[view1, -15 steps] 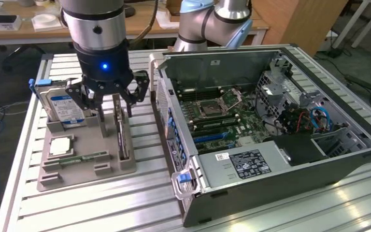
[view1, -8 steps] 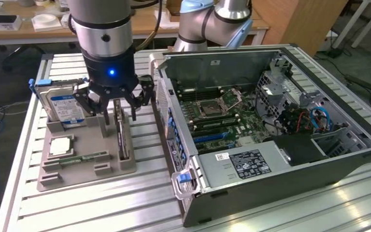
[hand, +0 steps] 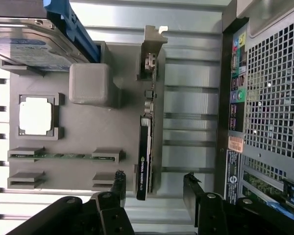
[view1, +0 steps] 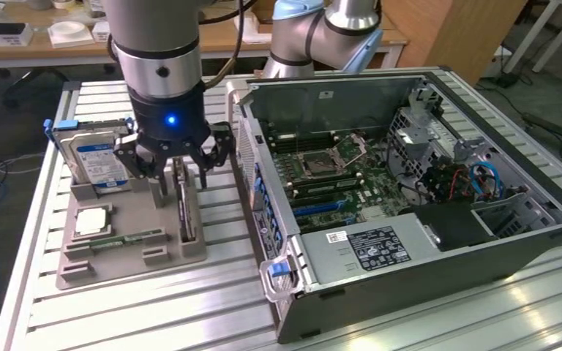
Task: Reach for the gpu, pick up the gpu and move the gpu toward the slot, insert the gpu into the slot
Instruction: 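Pick up the gpu and move the gpu toward the slot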
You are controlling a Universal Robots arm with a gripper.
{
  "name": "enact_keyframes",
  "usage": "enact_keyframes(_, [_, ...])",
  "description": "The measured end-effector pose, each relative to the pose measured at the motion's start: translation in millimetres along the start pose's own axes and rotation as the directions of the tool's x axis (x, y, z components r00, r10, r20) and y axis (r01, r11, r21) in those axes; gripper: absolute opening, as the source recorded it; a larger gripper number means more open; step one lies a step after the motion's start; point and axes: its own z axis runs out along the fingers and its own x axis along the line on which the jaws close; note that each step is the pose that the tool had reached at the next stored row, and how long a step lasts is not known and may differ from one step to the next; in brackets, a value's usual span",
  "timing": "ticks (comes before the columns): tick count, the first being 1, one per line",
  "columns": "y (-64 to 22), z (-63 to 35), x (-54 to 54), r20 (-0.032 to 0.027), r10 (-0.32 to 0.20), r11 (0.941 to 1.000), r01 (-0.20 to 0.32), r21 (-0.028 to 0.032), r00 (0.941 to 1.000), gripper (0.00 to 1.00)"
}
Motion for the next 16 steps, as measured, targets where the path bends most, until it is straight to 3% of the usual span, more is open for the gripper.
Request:
enact_keyframes(5, [6.1, 8.9, -0.1, 0.0002, 0.000, 1.0000, 0.000, -0.0001, 1.0000, 0.59])
enact_keyframes(16, [27.9, 26.6, 1.6, 0.0002, 0.000, 1.0000, 0.000, -0.0002, 1.0000, 0.59])
